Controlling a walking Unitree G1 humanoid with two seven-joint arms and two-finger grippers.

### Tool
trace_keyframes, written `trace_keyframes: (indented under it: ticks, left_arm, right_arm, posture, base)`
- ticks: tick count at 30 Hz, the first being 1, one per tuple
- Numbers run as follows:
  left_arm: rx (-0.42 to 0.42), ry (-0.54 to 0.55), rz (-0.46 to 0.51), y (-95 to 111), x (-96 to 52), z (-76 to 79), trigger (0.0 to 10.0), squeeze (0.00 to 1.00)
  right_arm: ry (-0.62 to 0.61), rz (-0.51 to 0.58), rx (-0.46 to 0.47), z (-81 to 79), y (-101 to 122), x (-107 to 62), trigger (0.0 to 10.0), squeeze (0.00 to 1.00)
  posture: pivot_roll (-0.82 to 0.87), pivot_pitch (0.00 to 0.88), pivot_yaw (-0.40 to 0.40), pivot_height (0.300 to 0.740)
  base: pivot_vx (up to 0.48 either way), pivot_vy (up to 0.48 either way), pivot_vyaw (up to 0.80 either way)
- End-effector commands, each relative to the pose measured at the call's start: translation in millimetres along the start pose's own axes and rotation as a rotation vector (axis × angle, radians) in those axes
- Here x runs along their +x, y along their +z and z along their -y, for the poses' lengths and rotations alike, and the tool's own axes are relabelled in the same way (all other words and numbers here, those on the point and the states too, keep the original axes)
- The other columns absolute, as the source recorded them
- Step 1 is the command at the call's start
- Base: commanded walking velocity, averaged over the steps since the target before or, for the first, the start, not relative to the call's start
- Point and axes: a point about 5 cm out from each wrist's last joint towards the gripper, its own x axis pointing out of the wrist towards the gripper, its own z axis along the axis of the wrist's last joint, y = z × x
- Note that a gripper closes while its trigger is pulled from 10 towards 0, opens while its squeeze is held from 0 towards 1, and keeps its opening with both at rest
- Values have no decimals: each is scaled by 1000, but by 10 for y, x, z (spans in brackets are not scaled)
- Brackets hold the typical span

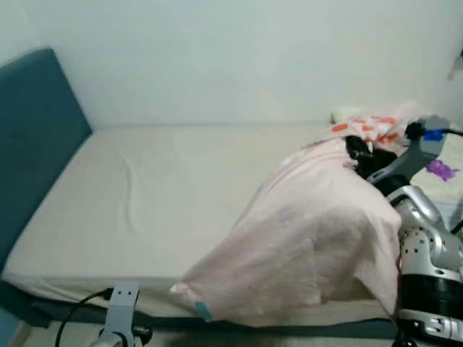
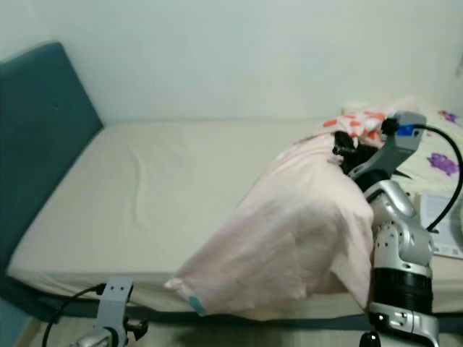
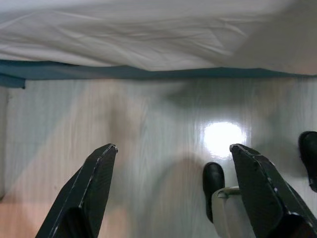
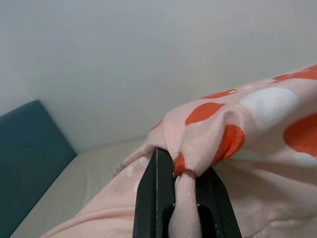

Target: Clean up the room

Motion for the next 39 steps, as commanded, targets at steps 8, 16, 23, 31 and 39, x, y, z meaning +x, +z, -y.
trace_keyframes:
  ticks: [8, 16, 23, 31, 39]
  left_arm:
    - [74, -27, -53, -124, -16, 55, 10000, 0]
    - [57, -44, -43, -74, 1, 112, 10000, 0]
    - [51, -50, -38, -53, 7, 129, 10000, 0]
    - [42, -53, -38, -50, 11, 160, 10000, 0]
    - [37, -23, -35, -33, 16, 151, 10000, 0]
  right_arm:
    - [59, 15, 4, -154, -134, -48, 10000, 0]
    - [123, -38, 33, -332, -370, -114, 10000, 0]
    - [150, -32, 19, -383, -352, -108, 10000, 0]
    - [152, -31, -21, -390, -336, -120, 10000, 0]
    - [172, -45, -42, -432, -367, -120, 10000, 0]
  posture:
    - [-45, 0, 46, 712]
    - [-46, 0, 48, 712]
    - [-48, 0, 51, 712]
    - [-48, 0, 51, 712]
    - [-48, 0, 47, 712]
  base:
    - [0, -156, 781]
    - [0, -472, 781]
    - [0, -472, 781]
    - [0, -454, 781]
    - [0, -98, 781]
